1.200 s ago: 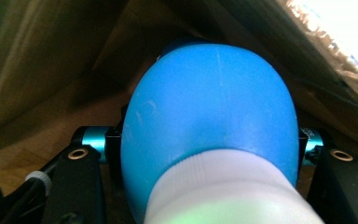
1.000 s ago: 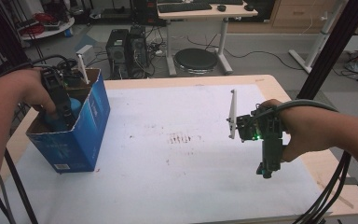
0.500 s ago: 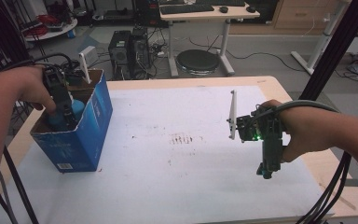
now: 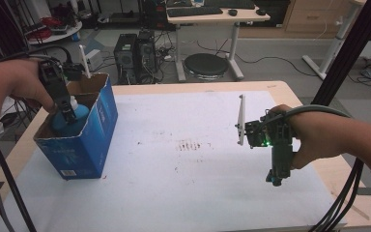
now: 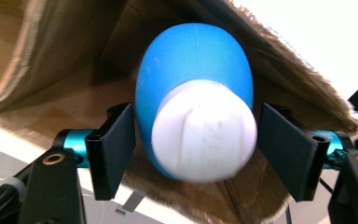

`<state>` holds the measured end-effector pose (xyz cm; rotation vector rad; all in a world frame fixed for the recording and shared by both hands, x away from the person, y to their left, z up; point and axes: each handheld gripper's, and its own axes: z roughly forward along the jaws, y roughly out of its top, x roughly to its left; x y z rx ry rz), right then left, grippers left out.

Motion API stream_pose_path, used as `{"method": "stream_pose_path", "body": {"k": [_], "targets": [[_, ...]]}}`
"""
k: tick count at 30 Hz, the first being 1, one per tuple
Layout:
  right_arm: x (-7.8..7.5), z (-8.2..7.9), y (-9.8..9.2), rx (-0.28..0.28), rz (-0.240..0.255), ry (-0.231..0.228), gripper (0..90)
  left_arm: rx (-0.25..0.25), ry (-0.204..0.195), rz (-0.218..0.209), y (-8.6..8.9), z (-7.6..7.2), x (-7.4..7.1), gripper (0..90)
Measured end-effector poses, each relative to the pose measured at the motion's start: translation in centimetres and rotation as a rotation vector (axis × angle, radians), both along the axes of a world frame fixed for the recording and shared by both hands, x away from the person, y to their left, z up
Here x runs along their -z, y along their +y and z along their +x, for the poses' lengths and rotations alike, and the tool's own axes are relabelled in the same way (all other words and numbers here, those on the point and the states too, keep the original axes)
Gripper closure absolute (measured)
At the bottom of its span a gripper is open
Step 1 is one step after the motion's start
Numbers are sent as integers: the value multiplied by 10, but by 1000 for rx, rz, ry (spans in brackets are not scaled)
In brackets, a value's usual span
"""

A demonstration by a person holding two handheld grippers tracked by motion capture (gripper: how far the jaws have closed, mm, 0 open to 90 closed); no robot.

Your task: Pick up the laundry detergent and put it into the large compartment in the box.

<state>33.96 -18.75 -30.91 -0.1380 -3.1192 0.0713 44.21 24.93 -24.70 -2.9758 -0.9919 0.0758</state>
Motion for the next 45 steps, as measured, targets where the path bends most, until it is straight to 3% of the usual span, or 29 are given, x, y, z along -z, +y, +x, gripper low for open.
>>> {"method": "stream_pose_path", "body": {"k": [7,14,19,21,34,35,38,45], "targets": [[-1,-1,0,9,-1,-4,28,7,-23,-1,-3,-4,-18,187],[-4,-2,0,3,-1,-5,28,47,-48,3,-13,-10,-43,166],[-5,-3,0,12,-3,-8,28,100,-56,9,-23,-15,-50,135],[-6,-2,0,10,-5,-2,28,131,-73,-16,-30,-17,-52,107],[-12,-3,0,13,-3,-13,28,255,-53,-33,-65,-21,-50,26],[-13,-2,0,10,-7,-13,28,285,-49,-30,-76,-23,-47,16],[-13,-2,1,11,-4,-13,28,310,-48,-37,-87,-23,-43,16],[-14,0,3,3,-6,-10,28,421,-23,-43,-122,-27,-31,16]]}}
